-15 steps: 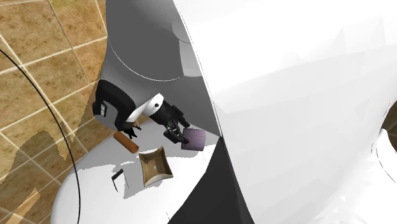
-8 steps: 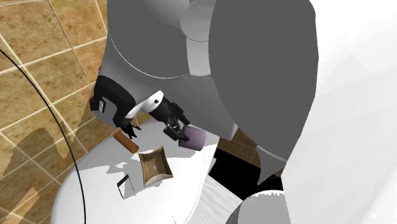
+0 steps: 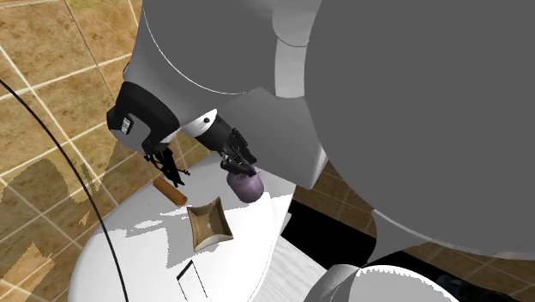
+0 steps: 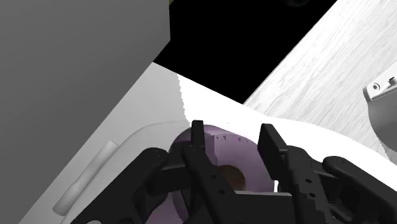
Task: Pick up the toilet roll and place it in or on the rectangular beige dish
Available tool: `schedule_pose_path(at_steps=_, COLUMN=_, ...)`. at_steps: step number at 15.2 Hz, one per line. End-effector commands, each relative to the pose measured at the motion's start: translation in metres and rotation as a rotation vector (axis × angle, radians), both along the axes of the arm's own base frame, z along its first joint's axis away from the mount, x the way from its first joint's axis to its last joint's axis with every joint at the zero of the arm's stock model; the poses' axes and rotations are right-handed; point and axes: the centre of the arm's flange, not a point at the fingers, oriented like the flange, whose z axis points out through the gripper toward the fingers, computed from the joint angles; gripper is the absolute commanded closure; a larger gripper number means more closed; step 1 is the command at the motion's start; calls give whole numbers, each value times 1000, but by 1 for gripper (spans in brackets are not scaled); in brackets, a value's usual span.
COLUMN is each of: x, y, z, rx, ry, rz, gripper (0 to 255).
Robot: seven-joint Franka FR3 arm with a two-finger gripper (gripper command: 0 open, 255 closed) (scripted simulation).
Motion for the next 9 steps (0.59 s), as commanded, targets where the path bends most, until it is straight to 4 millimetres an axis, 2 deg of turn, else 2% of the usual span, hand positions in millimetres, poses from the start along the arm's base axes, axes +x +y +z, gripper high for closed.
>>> schedule_pose_path(at_steps=1, x=-2, y=0, z=11, rx=0, ry=0, rz=0, gripper=255)
schedule_pose_path(at_steps=5, x=-2, y=0, z=32, rx=0, ry=0, rz=0, gripper=255)
schedule_pose_path(at_steps=6, x=-1, y=1, z=25, rx=0, ry=0, rz=0, gripper=255)
schedule_pose_path(at_steps=7, x=-1, y=1, z=25, rx=0, ry=0, rz=0, gripper=0)
schedule_pose_path(at_steps=9, x=-31, y=-26, z=20, rx=106, ry=-142, rz=6, gripper=0)
